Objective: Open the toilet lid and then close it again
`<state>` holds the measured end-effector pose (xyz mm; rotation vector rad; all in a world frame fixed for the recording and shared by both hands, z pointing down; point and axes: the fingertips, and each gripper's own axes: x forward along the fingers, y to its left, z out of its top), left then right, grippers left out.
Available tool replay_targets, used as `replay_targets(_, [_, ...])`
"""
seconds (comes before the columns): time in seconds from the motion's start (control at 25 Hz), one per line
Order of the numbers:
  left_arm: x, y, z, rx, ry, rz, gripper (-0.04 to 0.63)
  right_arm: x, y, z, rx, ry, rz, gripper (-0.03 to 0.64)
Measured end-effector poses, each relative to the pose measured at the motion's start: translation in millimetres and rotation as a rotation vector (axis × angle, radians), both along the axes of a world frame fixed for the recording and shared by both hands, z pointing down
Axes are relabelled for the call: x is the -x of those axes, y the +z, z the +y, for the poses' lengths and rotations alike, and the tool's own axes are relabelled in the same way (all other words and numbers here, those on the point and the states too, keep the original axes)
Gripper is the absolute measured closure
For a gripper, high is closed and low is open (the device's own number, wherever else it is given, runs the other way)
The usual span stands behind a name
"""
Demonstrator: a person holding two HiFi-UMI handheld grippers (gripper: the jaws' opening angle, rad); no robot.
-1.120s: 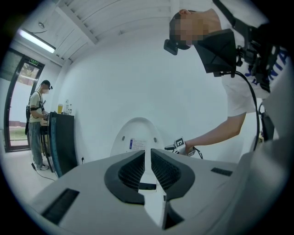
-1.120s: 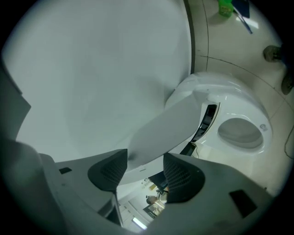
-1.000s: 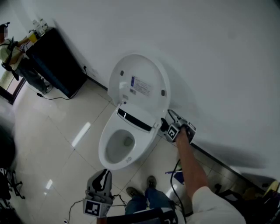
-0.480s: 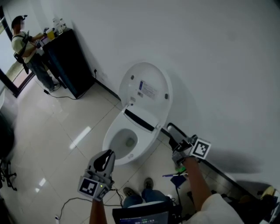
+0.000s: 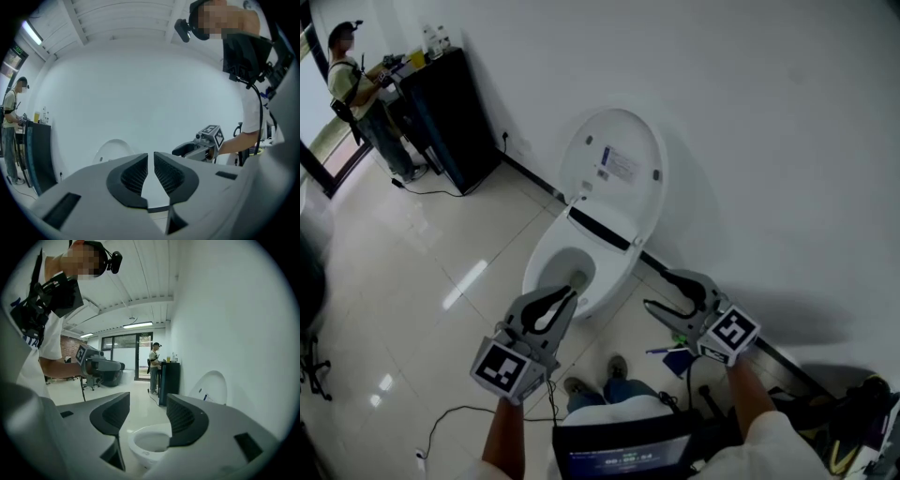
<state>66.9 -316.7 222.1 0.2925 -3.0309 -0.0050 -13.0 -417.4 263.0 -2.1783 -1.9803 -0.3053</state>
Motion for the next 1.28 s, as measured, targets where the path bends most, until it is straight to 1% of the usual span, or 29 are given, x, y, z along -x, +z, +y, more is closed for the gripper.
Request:
replay_targets(0.12, [-5.3,14.1,-11.9,-0.026,0.014,0.011,0.561,-10.4,32.6,-7.1,-0.033,0.033,0.031,0.373])
replay_targets(0.24, [-15.4,28.7,-17.2,-0.055,0.018,0.032,0.561,-23.6,52.5,-8.1,-0.045,0.038,0.041,0.373])
replay_targets(0.36, [-25.0,31.9,-16.8,-0.064,0.004,0.028,0.561,-35.9,53.8,-6.9,-0.049,0.026,0.039,0.373])
replay_targets(0.48, [-30.9,28.1,-16.5,-0.040,-0.011,0.002,0.561,-42.9,49.5,-7.2,-0.044,0.021,0.026,0.373])
replay_targets(0.64, [-40.2,31.4,-19.7,-0.026,-0.020,0.027,0.570,-50.1,44.0,-8.9,-0.033,0.022,0.020,0.373])
replay_targets(0.8, [-48.2,32.3,-17.8,-0.034,-0.045,0.017,0.568,-54.0,42.8,-9.9,-0.021,0.030,0.030,0.373])
replay_targets(0.88, [-51.7,34.1,-17.0,-0.029,-0.049,0.039,0.568,-54.2,41.2,-8.6,-0.015,0.026,0.027,0.373])
replay_targets(1.0, [-50.9,29.9,-11.8,-0.019,-0.065,0.016,0.568,-51.8,39.2,-7.1,-0.007,0.032,0.028,0.373])
replay_targets(1.08, [-48.7,32.2,-8.9,-0.024,-0.075,0.021,0.568,-45.8,42.7,-6.3,-0.003,0.042,0.021,0.373])
replay_targets(1.2, [-48.6,46.2,-4.0,-0.066,-0.093,0.068,0.568,-32.9,56.3,-3.4,-0.023,0.078,0.012,0.373])
replay_targets(1.28, [-50.8,56.8,3.0,-0.093,-0.123,0.083,0.568,-27.2,68.8,-2.1,-0.053,0.087,-0.006,0.373])
